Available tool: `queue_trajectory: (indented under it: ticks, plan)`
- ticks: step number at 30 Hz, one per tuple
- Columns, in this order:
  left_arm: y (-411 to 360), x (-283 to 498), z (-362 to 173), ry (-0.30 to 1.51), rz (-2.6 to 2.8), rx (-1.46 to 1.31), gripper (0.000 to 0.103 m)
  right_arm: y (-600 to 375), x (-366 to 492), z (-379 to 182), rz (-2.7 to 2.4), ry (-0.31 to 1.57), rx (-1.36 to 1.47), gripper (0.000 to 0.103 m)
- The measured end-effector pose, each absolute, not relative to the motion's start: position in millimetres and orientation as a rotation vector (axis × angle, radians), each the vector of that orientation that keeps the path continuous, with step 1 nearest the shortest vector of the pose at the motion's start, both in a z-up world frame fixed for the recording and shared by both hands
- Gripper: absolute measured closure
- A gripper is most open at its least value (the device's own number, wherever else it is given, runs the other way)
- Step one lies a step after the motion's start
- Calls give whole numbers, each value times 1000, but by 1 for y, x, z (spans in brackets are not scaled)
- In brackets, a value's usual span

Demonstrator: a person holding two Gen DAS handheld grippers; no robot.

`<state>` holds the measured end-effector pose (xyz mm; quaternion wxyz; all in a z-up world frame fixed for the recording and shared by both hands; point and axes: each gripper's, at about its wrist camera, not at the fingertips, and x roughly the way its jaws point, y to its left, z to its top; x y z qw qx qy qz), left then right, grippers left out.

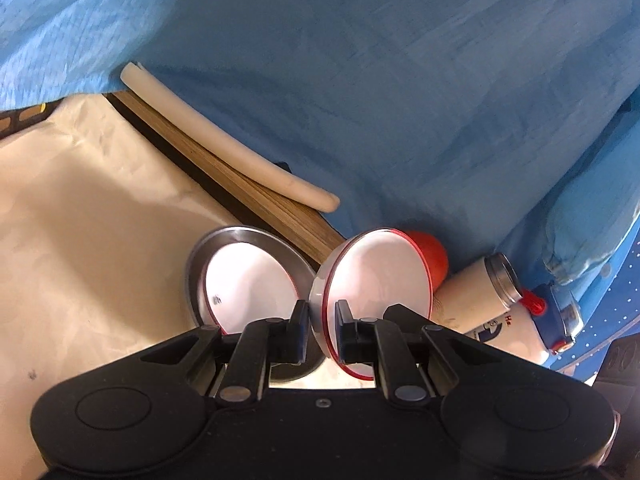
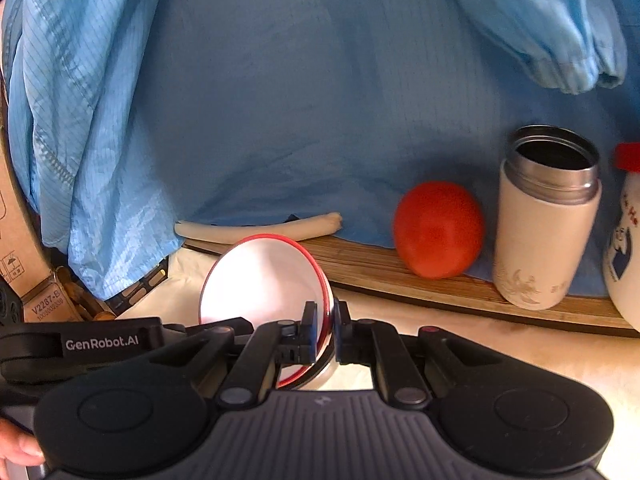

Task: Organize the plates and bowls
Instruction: 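Lower the second white bowl with both grippers into the first white bowl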

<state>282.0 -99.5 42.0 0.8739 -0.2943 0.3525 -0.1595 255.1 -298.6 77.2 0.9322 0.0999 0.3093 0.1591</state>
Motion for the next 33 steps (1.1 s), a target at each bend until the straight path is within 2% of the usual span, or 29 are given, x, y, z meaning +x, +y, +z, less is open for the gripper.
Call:
queue_trajectory:
  ticks: [15, 33]
  plan:
    - [-87, 298, 32, 745, -277, -550, 90, -274, 272, 70, 359, 663, 223, 93]
    - [-99, 310, 21, 782, -250, -294, 90, -266, 287, 41, 352, 753, 244, 93]
